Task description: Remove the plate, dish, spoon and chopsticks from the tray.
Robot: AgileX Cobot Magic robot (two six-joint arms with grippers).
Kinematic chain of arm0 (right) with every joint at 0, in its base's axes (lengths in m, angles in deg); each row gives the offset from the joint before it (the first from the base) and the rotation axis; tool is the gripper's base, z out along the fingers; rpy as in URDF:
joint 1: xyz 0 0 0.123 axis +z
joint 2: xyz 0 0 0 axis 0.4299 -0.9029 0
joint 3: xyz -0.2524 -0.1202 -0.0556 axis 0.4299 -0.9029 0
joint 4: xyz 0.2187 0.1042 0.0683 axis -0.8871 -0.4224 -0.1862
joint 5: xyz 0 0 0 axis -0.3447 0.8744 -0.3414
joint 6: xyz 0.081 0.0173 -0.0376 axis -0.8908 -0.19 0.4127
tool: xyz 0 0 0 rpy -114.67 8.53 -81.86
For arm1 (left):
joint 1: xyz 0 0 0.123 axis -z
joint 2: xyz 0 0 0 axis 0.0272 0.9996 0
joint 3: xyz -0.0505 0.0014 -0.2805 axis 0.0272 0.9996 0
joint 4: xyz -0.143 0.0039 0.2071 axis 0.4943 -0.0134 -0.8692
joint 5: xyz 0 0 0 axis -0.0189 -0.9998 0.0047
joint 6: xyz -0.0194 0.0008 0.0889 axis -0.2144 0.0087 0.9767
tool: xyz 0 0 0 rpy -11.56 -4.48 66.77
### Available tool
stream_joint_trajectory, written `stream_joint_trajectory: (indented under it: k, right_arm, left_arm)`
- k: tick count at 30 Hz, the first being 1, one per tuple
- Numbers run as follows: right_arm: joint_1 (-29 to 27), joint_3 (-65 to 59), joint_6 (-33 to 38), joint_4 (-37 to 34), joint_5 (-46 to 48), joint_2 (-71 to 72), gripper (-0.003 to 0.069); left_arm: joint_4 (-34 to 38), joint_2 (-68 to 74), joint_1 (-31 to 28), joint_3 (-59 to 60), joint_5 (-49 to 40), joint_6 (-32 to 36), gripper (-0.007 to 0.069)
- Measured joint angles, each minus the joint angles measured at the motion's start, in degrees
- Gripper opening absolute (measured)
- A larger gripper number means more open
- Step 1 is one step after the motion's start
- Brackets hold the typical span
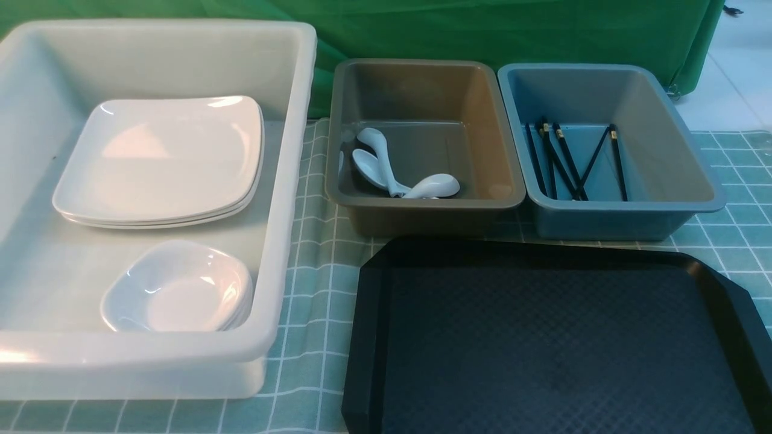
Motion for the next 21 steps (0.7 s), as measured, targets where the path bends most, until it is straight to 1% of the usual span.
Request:
stream_joint_trajectory:
  k: [2, 4, 7, 21]
  right_arm:
    - [0.0, 0.0, 0.0, 0.0, 0.0, 0.0, 0.0102]
    - [0.0, 0.0, 0.0, 0.0, 0.0, 0.0, 0.0106]
    - [0.0, 0.0, 0.0, 0.0, 0.0, 0.0, 0.0114]
    - [0.0, 0.0, 0.0, 0.0, 0.0, 0.0, 0.0144]
  left_arm:
    - [-1.05, -1.3, 0.0, 4.65, 0.23, -0.55, 0.0011]
    - [-1.11, -1.44, 0.0, 5.71, -0.14, -0.85, 0.0011]
    - [-1.57, -1.47, 0.0, 6.04, -1.81, -1.07, 0.0011]
    - [-2.85, -1.47, 0.0, 6.09, -1.43, -1.31, 0.0013]
